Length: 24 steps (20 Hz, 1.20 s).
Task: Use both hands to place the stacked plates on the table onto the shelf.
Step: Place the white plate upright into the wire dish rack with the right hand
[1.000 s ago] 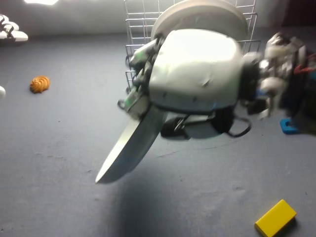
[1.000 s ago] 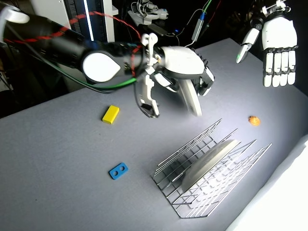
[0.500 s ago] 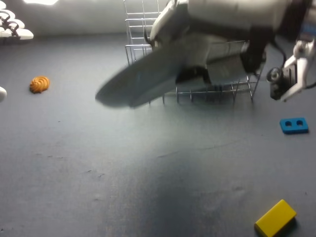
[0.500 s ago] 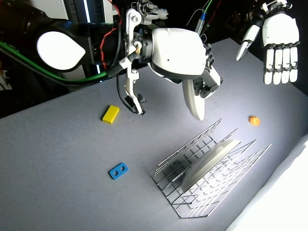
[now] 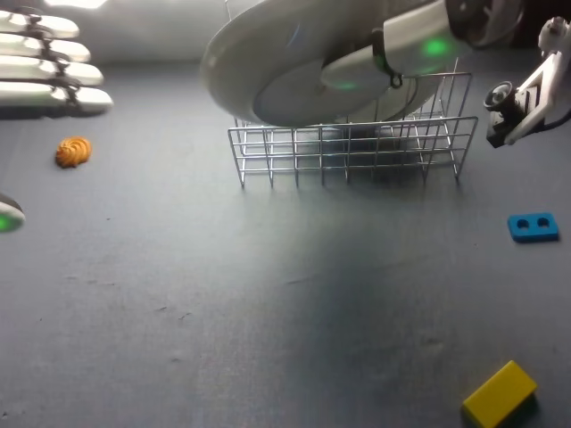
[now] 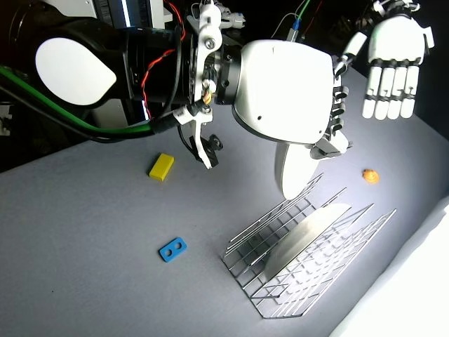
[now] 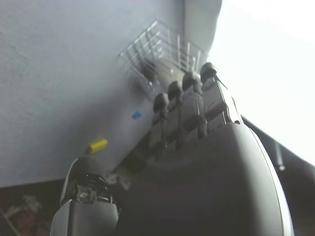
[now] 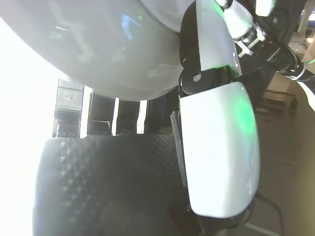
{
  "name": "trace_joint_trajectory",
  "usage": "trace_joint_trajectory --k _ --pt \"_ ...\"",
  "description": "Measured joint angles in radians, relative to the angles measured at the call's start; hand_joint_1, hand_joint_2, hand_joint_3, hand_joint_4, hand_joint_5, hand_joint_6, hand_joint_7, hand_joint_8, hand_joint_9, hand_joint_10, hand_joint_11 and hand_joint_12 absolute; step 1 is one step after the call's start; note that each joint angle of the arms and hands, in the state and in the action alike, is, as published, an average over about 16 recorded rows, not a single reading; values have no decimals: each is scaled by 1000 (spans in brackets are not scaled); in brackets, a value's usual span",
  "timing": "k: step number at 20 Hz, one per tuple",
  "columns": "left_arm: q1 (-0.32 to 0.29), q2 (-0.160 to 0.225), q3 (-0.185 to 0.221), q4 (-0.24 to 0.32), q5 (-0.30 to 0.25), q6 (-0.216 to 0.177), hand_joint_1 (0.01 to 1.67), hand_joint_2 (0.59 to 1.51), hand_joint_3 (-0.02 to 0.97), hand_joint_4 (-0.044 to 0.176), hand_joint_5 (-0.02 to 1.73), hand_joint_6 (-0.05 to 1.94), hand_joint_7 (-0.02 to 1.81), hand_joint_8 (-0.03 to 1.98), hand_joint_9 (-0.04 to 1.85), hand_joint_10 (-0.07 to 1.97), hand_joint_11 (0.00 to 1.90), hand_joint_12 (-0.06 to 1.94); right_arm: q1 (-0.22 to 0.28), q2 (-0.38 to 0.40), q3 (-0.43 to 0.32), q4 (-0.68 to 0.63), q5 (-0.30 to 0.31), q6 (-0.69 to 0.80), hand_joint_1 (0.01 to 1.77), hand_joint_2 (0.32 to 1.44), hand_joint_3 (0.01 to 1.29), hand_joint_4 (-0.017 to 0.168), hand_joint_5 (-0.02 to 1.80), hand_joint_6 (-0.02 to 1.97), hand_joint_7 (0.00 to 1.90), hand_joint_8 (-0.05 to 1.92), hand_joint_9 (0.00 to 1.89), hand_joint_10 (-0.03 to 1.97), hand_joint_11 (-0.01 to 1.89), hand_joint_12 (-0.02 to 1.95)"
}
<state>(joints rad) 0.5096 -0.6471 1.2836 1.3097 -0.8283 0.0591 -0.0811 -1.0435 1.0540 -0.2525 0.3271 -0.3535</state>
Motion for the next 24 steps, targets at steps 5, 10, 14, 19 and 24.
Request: trace_joint_trajectory --k 5,10,14,19,24 --pt "-88 -30 -7 107 -132 0 18 1195 11 3 123 15 118 1 81 12 28 14 10 -15 36 50 -33 13 1208 1003 14 18 963 926 1047 909 1181 4 686 1022" --pt "-162 -58 -17 175 -231 2 18 1193 7 3 120 15 115 1 79 12 27 14 12 -28 65 99 -56 8 1210 1006 14 18 970 920 1048 905 1174 9 687 1016" --pt "-197 -69 -23 207 -299 4 18 1193 6 3 119 15 112 1 76 11 27 13 9 -41 87 151 -81 -2 1212 1009 14 18 973 919 1047 909 1170 12 686 1014" --pt "-207 -72 -21 229 -383 4 18 1195 4 3 122 16 109 1 70 12 24 13 0 -56 112 208 -112 -14 1212 1014 14 19 968 919 1030 935 1158 14 668 1025" --pt "-202 -72 -16 262 -461 -13 18 1196 4 3 116 16 99 0 60 12 21 14 -15 -75 139 261 -137 -26 1213 1017 13 19 964 919 1008 958 1146 14 654 1032"
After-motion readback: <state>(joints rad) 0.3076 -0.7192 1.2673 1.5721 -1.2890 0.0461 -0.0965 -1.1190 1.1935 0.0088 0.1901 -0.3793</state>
